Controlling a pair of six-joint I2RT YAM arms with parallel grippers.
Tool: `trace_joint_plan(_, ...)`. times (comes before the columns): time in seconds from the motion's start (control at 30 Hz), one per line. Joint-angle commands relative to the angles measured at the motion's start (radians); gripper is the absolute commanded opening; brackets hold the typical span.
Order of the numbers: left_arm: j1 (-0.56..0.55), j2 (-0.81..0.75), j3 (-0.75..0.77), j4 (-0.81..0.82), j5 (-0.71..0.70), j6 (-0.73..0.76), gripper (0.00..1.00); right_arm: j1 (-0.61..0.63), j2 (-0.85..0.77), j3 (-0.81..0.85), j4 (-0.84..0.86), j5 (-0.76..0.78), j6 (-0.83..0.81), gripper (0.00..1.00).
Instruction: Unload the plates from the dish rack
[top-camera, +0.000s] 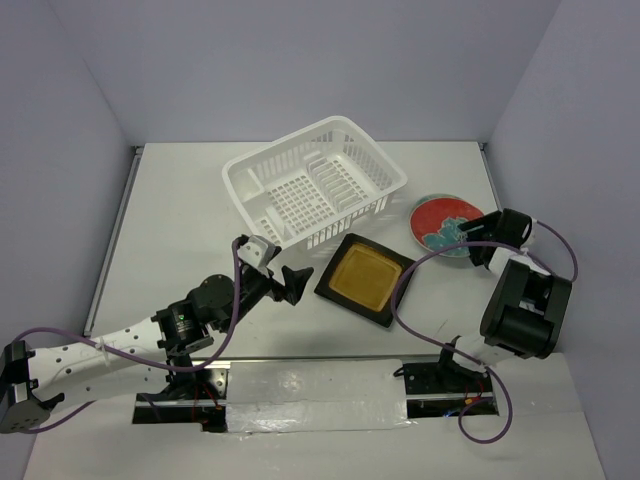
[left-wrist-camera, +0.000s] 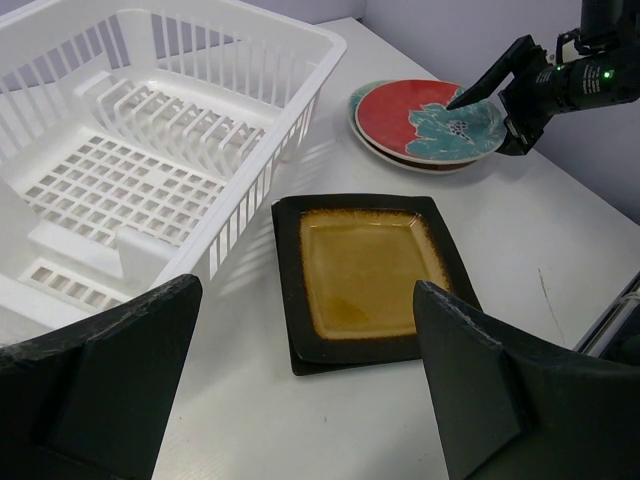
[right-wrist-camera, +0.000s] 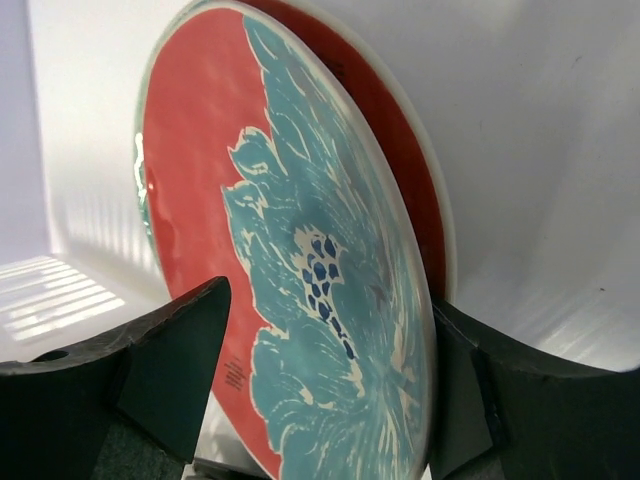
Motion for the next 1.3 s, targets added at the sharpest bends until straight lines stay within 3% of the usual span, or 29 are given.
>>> trace_joint_plan(0.0,-0.004,-0.008,0.020,0.040,0.013,-0.008,1.00,0.030,0.000,0.078,-0.100,0.089,-0.043,0.76)
trace_joint_plan(0.2,-0.004,0.004,0.031,0.022,0.000,-0.008,1.00,0.066,0.052,0.171,-0.268,0.213,-0.048,0.78)
trace_joint_plan(0.43,-0.004,-0.007,0.029,0.020,-0.005,-0.008,0.99,0.068,0.046,0.187,-0.321,0.278,-0.019,0.81)
trace_joint_plan(0.57,-0.004,-0.005,0.031,0.020,-0.001,-0.008,1.00,0.069,0.059,0.216,-0.380,0.310,-0.017,0.91)
trace_joint_plan(0.8,-0.004,0.005,0.028,0.025,-0.007,-0.008,1.00,0.070,0.059,0.226,-0.377,0.321,-0.017,0.92)
trace_joint_plan(1.03,-0.004,0.015,0.034,0.024,0.000,-0.011,1.00,0.071,0.132,0.294,-0.482,0.359,-0.002,0.92)
trace_joint_plan(1.27,-0.004,0.012,0.031,0.024,-0.005,-0.008,1.00,0.076,0.111,0.277,-0.443,0.356,-0.008,0.92)
